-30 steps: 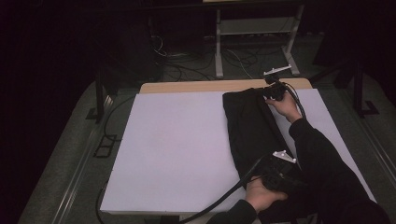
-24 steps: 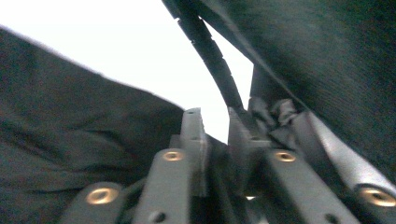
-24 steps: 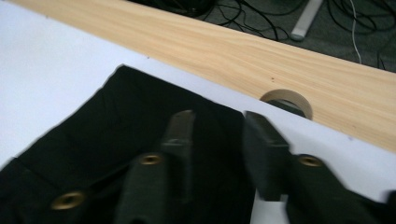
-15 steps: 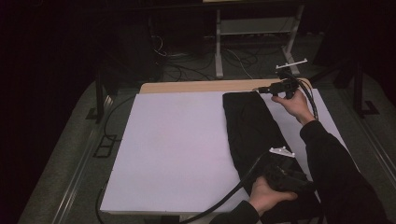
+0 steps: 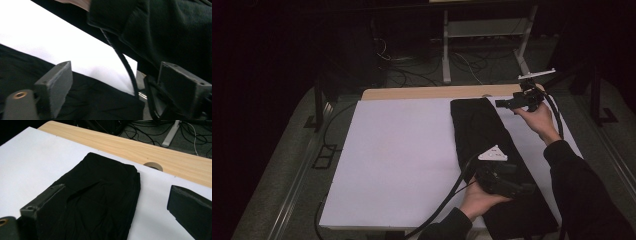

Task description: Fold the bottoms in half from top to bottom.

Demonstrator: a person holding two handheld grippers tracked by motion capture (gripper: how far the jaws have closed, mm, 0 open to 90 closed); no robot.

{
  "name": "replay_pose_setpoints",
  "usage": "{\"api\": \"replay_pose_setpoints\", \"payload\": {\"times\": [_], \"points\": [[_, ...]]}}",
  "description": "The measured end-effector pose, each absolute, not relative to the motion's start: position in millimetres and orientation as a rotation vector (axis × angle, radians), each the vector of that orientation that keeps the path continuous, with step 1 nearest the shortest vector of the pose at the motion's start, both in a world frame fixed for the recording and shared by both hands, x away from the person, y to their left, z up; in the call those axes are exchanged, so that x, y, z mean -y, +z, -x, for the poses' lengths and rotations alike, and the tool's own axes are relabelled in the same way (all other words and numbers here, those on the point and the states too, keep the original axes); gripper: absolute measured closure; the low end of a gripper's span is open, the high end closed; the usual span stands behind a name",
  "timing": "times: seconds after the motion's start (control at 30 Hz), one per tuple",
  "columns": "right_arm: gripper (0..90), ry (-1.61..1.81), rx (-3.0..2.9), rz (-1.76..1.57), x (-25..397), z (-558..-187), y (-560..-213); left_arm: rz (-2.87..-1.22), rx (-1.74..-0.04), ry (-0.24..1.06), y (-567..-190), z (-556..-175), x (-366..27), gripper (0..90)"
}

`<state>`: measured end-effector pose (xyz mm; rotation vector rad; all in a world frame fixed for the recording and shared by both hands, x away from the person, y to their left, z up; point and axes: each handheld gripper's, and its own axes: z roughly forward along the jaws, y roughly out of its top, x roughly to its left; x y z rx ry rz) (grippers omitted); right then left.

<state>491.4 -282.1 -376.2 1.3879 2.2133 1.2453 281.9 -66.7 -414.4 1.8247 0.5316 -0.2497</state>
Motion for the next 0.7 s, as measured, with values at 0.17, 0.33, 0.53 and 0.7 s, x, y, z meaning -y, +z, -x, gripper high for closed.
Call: {"api": "replay_pose_setpoints", "payload": {"times": [0.17, 0.33, 0.53, 0.7], "points": [[0.8, 1.273, -2.194, -1.403, 286, -487, -378, -1.817, -0.542, -0.214, -410, -288, 54, 3.4], [0.7, 1.288, -2.179, -1.399, 287, -485, -379, -1.834, -0.541, -0.160, -405, -292, 44, 0.7], [0.8, 1.297, -2.171, -1.397, 285, -482, -385, -1.851, -0.550, -0.112, -400, -299, 31, 0.0], [0.7, 1.295, -2.183, -1.412, 284, -481, -390, -1.855, -0.570, -0.067, -395, -305, 18, 0.0]]}}
